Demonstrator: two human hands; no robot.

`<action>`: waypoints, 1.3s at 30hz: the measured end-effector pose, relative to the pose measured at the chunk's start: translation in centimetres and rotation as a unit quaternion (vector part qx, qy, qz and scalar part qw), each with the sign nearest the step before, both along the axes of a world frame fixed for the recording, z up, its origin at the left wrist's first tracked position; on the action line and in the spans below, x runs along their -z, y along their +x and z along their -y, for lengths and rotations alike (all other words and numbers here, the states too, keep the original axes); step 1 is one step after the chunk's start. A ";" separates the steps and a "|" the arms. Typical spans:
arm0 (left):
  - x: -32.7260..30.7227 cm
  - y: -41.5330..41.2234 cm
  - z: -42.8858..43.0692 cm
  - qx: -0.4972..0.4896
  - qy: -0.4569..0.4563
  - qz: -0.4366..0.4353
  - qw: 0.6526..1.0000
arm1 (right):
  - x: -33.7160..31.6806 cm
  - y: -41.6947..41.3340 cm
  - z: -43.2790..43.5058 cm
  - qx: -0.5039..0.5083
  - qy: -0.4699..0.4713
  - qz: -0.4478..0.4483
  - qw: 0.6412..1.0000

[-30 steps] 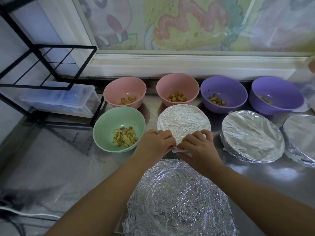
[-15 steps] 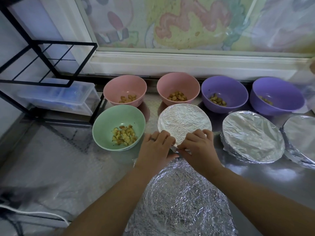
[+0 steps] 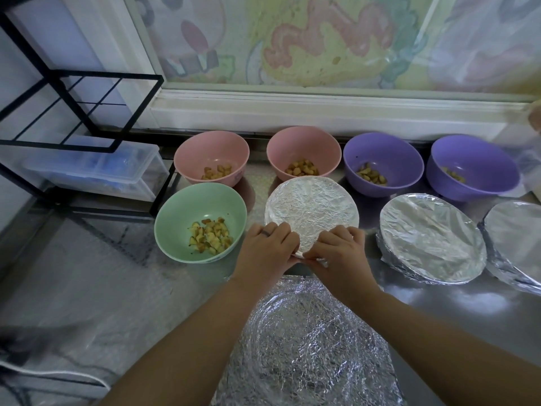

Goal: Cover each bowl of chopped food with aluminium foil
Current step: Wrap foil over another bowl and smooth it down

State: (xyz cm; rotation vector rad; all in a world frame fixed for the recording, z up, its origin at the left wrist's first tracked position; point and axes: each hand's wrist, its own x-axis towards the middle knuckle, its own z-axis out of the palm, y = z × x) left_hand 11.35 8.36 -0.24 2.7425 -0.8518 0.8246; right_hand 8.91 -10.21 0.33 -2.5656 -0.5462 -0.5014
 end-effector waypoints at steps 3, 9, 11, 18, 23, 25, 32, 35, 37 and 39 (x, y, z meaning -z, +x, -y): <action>-0.1 0.0 -0.3 0.004 0.000 -0.014 1.000 | 0.0 0.0 0.0 0.005 0.011 0.012 1.000; -0.5 0.5 -2.5 0.008 0.055 -0.021 0.998 | 0.8 -0.4 0.1 -0.007 0.041 -0.003 0.999; -0.6 0.6 -2.6 0.012 0.064 -0.024 0.998 | 1.1 -0.4 0.2 -0.004 0.066 -0.028 0.997; -1.0 1.2 -2.4 0.028 0.094 -0.021 0.995 | 1.0 0.0 0.4 -0.017 0.087 -0.062 0.994; -1.4 1.3 -2.1 0.007 0.089 -0.045 0.995 | 0.6 -0.4 -0.6 0.028 0.069 -0.054 0.996; -1.6 1.0 -2.0 -0.025 0.066 -0.069 0.995 | 0.1 -0.5 -1.1 0.022 0.027 -0.044 0.998; -0.5 -1.7 -1.7 0.027 -0.027 -0.111 0.993 | -0.6 -0.4 2.6 -0.035 -0.055 -0.036 0.997; -0.4 -1.4 -1.2 0.054 -0.053 -0.125 0.989 | -0.2 -0.5 2.5 -0.037 -0.052 -0.017 0.998; -0.4 -1.0 -1.2 0.065 -0.070 -0.138 0.986 | 0.0 -0.5 2.1 -0.038 -0.044 0.009 0.998; -0.5 -0.7 -1.3 0.072 -0.072 -0.146 0.984 | 0.2 -0.7 1.7 -0.034 -0.041 0.025 0.998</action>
